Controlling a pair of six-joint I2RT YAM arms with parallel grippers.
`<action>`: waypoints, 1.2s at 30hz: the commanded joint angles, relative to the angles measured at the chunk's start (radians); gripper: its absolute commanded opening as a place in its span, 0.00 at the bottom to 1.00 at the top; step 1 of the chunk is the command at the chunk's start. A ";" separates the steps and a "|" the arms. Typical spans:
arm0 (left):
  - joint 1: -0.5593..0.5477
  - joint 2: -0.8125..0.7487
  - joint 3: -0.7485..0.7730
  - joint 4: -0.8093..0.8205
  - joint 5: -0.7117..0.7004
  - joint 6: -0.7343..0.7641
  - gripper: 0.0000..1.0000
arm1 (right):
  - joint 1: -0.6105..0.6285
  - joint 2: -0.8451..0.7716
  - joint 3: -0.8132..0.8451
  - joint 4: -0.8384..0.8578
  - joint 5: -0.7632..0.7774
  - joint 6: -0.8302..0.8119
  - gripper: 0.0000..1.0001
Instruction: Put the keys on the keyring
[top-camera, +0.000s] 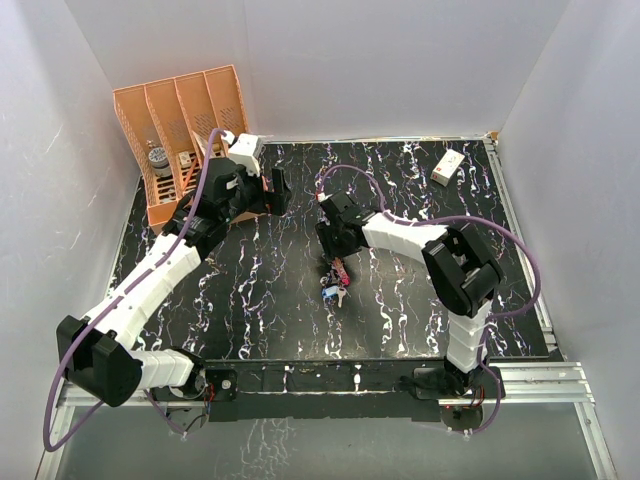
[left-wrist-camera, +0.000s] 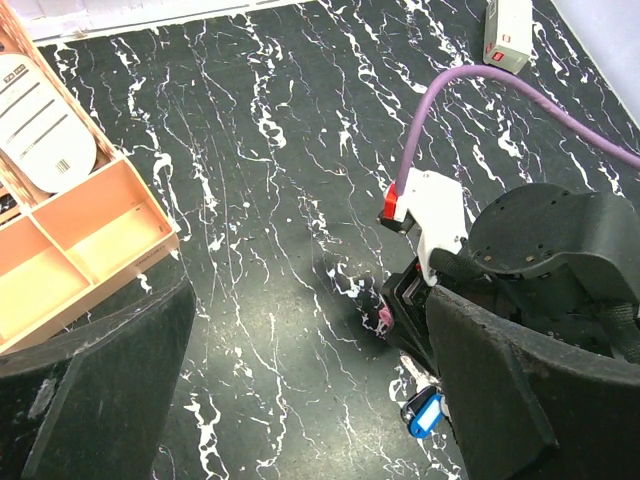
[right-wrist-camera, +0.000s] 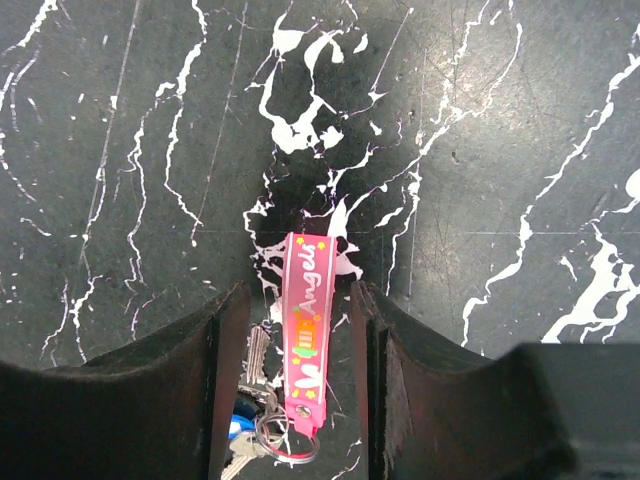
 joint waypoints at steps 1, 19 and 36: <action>0.012 -0.043 -0.008 0.015 0.000 -0.005 0.99 | 0.005 0.014 0.042 0.044 0.019 0.003 0.42; 0.035 -0.042 -0.007 0.029 0.005 -0.007 0.99 | 0.009 -0.109 0.145 0.079 0.175 -0.041 0.09; 0.038 -0.060 0.002 0.024 0.009 -0.019 0.98 | -0.006 -0.395 0.240 0.353 0.259 -0.119 0.07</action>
